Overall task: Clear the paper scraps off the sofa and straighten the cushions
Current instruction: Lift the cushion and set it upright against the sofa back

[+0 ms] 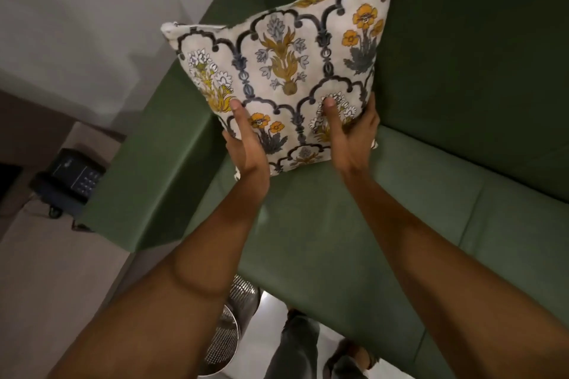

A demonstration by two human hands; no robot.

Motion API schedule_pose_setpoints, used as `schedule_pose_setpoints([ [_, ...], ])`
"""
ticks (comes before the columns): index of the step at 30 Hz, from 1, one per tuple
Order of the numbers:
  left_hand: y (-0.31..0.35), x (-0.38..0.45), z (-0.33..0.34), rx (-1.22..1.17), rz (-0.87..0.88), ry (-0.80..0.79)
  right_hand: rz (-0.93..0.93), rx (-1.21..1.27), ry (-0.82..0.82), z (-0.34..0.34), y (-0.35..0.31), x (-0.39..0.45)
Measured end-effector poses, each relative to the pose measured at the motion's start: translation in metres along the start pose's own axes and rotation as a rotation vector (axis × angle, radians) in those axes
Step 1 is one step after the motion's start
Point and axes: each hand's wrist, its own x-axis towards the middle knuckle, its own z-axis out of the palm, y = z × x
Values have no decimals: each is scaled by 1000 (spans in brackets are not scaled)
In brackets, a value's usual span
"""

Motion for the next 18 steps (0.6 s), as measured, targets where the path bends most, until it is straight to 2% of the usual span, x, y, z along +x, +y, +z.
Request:
schedule_pose_setpoints([
  [3,-6,6,-3,-50,42,-37,12,35,-4,-5,8,-14],
  [5,-18,-20,29,55,134,-204,64,75,149,-53,29,-11],
  [7,-19,-20,32,147,210,-288,64,103,172,-64,44,-17],
  [12,-29,-21,36,289,252,-396,149,114,217,-71,64,-43],
  [14,-31,-16,32,289,272,-395,134,117,177,-70,66,-47],
  [18,-41,-1,18,304,259,-239,95,121,129,-73,77,-53],
])
